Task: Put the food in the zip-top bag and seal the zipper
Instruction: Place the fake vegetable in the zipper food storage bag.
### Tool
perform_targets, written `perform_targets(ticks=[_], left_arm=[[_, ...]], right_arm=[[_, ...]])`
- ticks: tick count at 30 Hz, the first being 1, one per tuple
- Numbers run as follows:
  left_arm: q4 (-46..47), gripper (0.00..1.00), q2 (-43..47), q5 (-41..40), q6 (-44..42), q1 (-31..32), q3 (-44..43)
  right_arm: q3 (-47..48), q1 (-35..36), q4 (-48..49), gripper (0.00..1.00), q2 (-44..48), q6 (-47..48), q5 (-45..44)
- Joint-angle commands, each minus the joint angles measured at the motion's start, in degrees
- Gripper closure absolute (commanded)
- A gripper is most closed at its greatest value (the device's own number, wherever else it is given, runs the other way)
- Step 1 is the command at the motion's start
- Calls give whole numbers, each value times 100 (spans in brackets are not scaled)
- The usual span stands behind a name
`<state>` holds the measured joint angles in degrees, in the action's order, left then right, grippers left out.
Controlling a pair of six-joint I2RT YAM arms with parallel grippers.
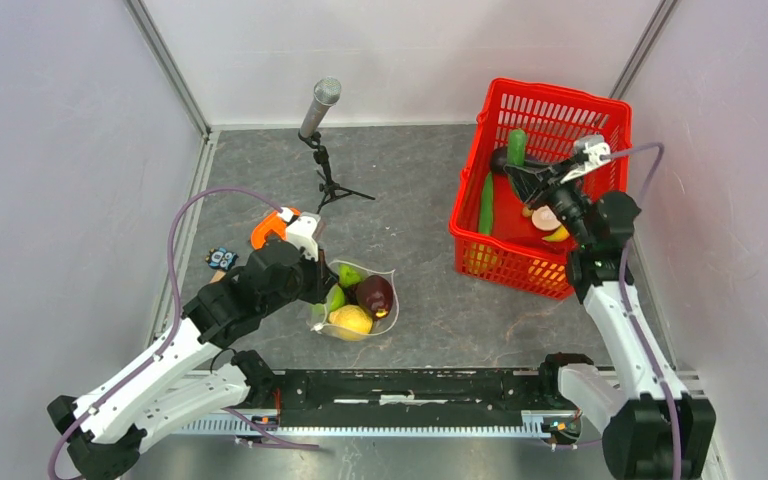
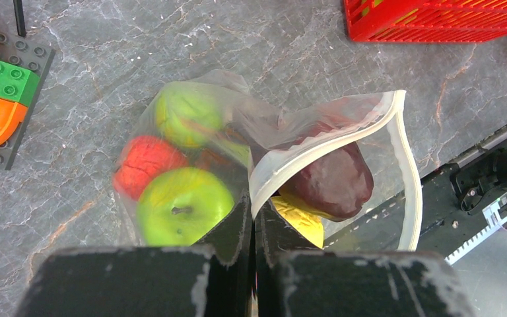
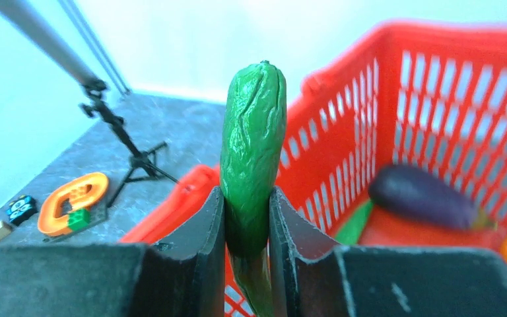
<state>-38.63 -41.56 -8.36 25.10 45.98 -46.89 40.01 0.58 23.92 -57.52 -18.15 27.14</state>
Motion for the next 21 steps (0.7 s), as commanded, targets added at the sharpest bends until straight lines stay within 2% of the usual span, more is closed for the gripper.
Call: perform_targets(ticks=[1,2,4,8,10,12,17,21], left_arm=[[347,96,-45,101,137,-19,-100],[361,96,-55,134,145,-23,-102],[374,96,-73,180,168,-19,-95],[387,96,-59,203,213,-19,-83],[393,96,-49,211,223,-19,-75],[411,96,-51,191,222,-19,-74],[553,96,-40,200,309,-19,4],[637,96,-69,282,327,-19,-29]], right_arm=[[-61,-23,944,92,628,-138,1336],[-120,-23,1203,92,725,-391,1583],[-427,-23,2352,92,849,-1337,2027],[-973,323,5125,92,890,-3097,2624],[-932,761,5429,92,827,-3283,2751],[-836,1354,4744,93,841,-2775,2674],[-425,2916,1664,92,964,-280,1708],[-538,3908,1641,93,621,154,1117]])
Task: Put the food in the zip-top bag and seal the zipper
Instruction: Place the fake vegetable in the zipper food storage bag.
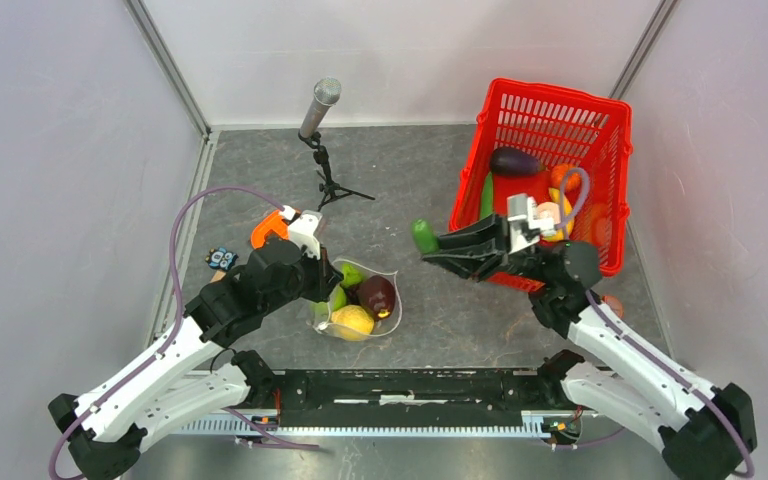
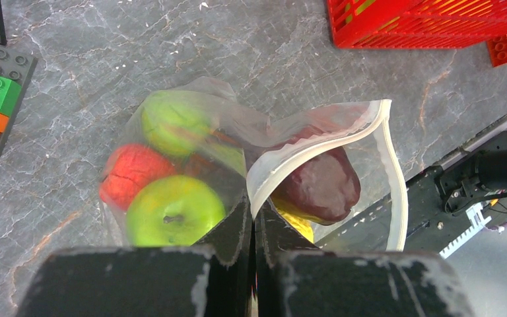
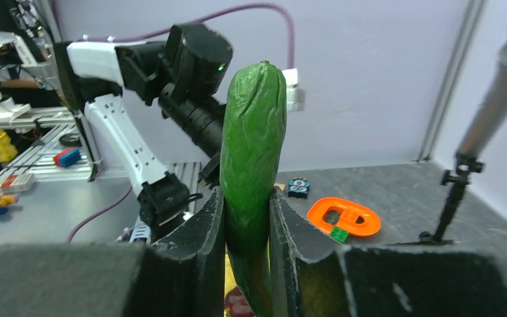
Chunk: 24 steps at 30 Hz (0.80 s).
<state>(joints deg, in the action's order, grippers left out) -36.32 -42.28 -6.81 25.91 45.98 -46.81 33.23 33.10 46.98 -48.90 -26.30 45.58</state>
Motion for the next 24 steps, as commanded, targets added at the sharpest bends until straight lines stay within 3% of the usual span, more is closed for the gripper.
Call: perform_targets(ticks=[1,7,15,19,24], left_arm=[[406,96,4,108,247,-19,-54],[397,96,102,43,326,-19,11],[361,96,267,-160,431,-19,31],[355,96,318,-263,431,-19,25],[310,96,303,-348,386,-19,5]], right_arm=[[129,924,-579,95,-415,981,-936],[320,2350,65,97,-1527,1320,-1720],[-362,2779,2437,98,-2606,-51,-2650],[-412,2899,1799,98,-2776,51,-3117],[-269,2975,1148,96,-2918,17,-2769]])
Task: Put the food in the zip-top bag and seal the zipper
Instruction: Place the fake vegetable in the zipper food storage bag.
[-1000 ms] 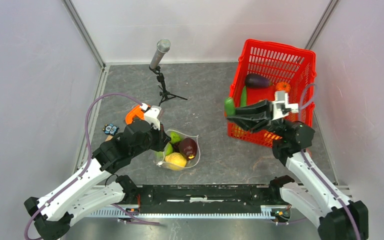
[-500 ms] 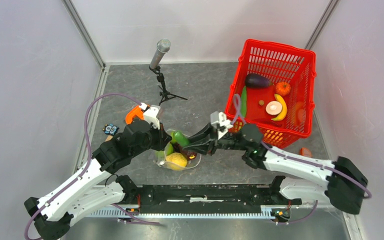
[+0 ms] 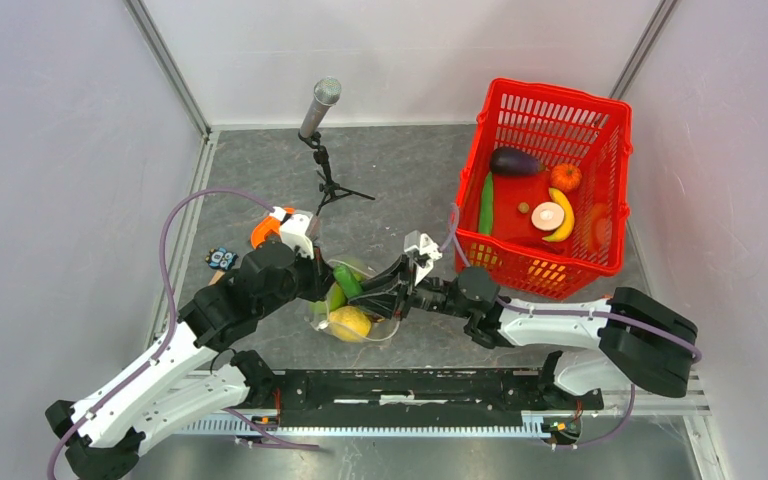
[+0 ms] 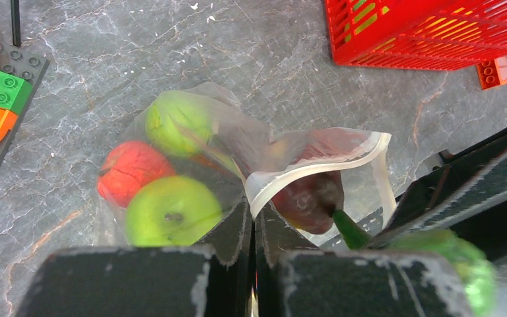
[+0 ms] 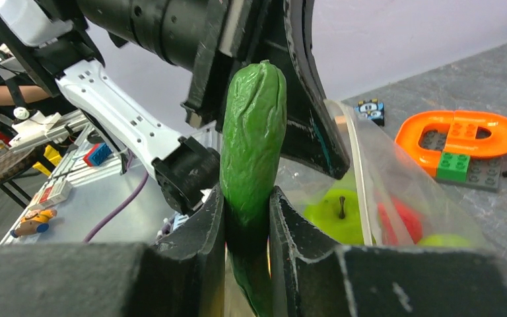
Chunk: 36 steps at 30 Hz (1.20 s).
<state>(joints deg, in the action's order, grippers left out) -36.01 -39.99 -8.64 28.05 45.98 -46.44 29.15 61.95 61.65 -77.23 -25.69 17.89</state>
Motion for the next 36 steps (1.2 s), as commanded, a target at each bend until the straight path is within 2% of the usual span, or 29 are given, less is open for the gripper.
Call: perform_targets(ticks=[1,4,7,10,12,16,23,26,29,30,36], left_arm=[[279,96,61,-177,174,-19,-40],[287,97,52,-199,182,-21,-37],[287,97,77,-275,194,-21,-10],[280,97,116,-303,213,-19,-17],[262,97,160,-314,218,-19,-22],[227,97,201,-360,203,-20,-26],[227,97,192,-442,211,-23,-33],[218,97,155,-462,186,-18,-51],[182,97,165,-454,196,-19,-67],[174,97,181,-459,194,-19,-63],[160,96,187,-520,176,-22,-50]], right_arm=[[171,130,-591,97,-73,19,-132],[215,227,-1118,94,60,614,-360],[379,203,-1597,95,183,604,-651],[1172,212,-3166,97,27,866,-915],[1371,246,-3774,96,-25,1083,-1113],[1416,245,-4278,94,-3,1305,-1333],[2275,390,-5589,86,-557,1651,-1352],[2566,499,-5836,77,-784,1863,-1275],[2421,512,-5531,47,-590,1921,-998],[2343,511,-5420,41,-459,1923,-998],[2314,512,-5314,33,89,2098,-809]])
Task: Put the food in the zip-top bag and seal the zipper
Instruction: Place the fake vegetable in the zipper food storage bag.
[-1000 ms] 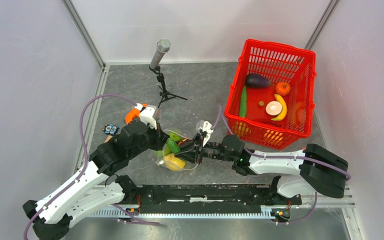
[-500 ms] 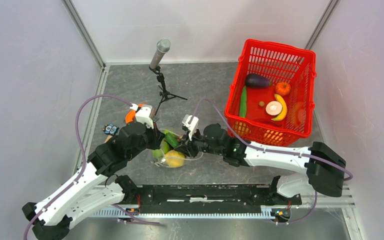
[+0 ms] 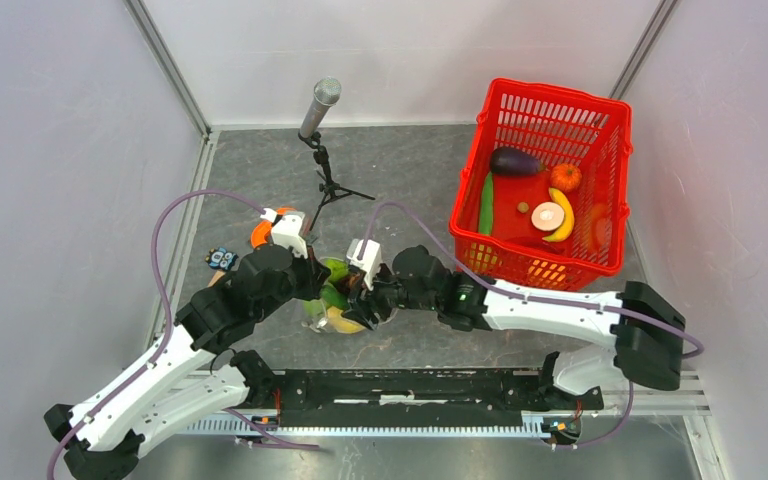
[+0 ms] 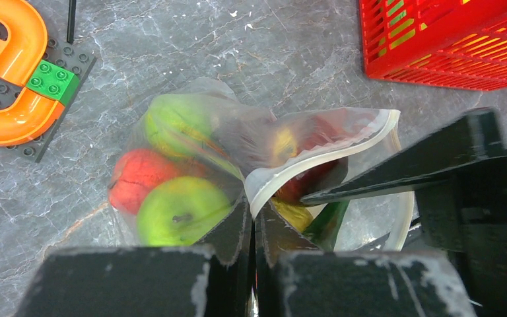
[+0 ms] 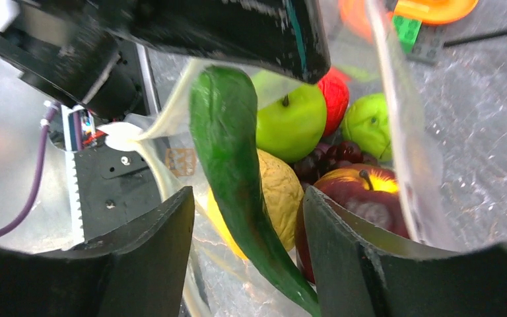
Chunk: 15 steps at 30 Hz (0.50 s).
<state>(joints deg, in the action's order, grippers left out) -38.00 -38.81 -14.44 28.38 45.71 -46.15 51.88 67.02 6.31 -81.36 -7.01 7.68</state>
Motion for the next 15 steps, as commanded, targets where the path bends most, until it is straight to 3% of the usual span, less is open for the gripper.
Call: perform_targets(ticks=[1,4,8,15], left_arm=[[355,97,67,72,144,8,-89],[363,96,78,63,140,8,-87],[337,97,102,54,128,8,-105],[371,96,94,96,153,6,-96]], right_arm=[[48,5,213,33,552,258,201],[22,-3,171,32,626,235,-269],[-51,-5,300,47,673,226,29],[-123,0,1075,48,-8,-79,599]])
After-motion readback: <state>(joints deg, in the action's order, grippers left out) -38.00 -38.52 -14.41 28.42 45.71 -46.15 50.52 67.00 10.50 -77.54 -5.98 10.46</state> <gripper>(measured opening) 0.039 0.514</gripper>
